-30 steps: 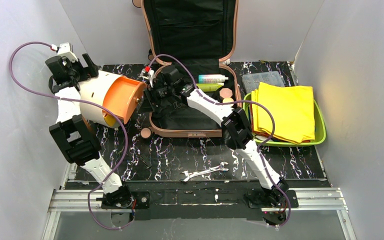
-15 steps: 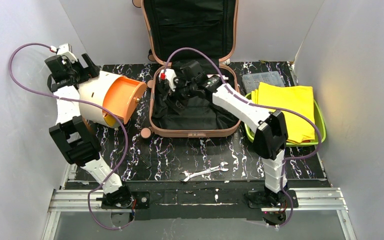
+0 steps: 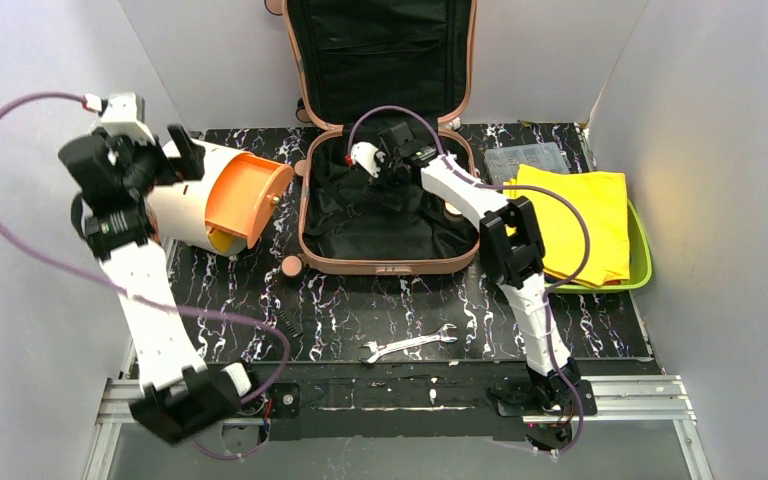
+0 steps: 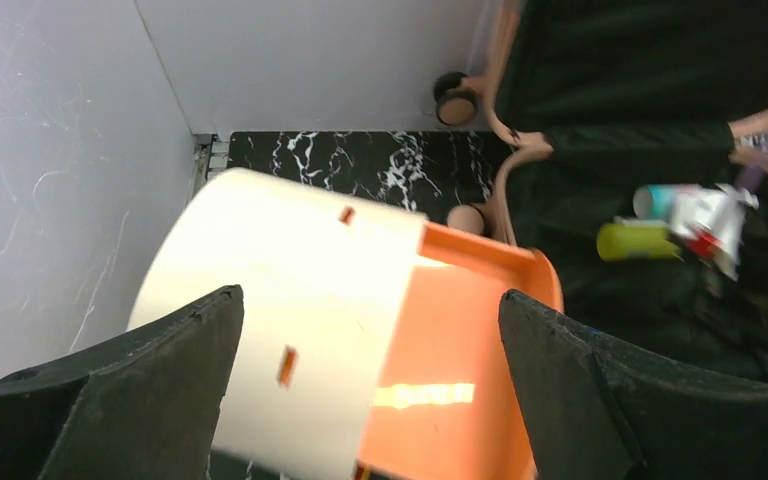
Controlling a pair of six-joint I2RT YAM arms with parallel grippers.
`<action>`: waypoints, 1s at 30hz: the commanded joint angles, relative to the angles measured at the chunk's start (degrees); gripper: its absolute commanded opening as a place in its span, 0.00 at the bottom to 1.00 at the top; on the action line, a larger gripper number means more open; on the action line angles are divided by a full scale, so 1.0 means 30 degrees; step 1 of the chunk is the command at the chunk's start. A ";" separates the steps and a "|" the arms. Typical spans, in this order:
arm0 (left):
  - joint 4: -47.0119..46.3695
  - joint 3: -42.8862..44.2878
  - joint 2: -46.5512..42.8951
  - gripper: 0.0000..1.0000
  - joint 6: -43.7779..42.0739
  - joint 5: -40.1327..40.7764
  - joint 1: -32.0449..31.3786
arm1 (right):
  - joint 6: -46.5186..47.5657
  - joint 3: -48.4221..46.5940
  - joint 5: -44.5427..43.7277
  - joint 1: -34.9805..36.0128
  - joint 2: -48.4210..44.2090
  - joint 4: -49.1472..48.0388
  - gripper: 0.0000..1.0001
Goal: Open, take out, and arrange the luggage
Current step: Pick up the makeup from the center of the board.
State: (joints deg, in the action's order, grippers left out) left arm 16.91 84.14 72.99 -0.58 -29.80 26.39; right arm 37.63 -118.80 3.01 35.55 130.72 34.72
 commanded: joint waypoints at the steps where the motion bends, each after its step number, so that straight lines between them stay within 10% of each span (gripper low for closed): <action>1: 0.3807 -0.3083 -0.4367 0.98 -0.3406 -0.1115 -0.0095 | 0.3413 -0.2384 -0.1862 0.0396 0.1662 -0.0093 0.99; 16: 0.6530 -0.8966 -1.1221 0.98 -0.5757 -0.1077 -0.0061 | 0.6932 -0.0775 -0.3779 0.0282 0.1829 -0.5267 0.98; 30: 0.4349 -1.1707 -1.2809 0.98 -0.3591 -0.2968 0.1255 | 0.7104 -0.1639 -0.0515 -0.0637 0.3962 -0.2961 0.96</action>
State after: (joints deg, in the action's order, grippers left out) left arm 32.36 49.63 34.48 -13.41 -35.70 28.75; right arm 57.23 -123.31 -2.37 35.86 140.84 25.08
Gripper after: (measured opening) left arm 0.983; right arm 0.977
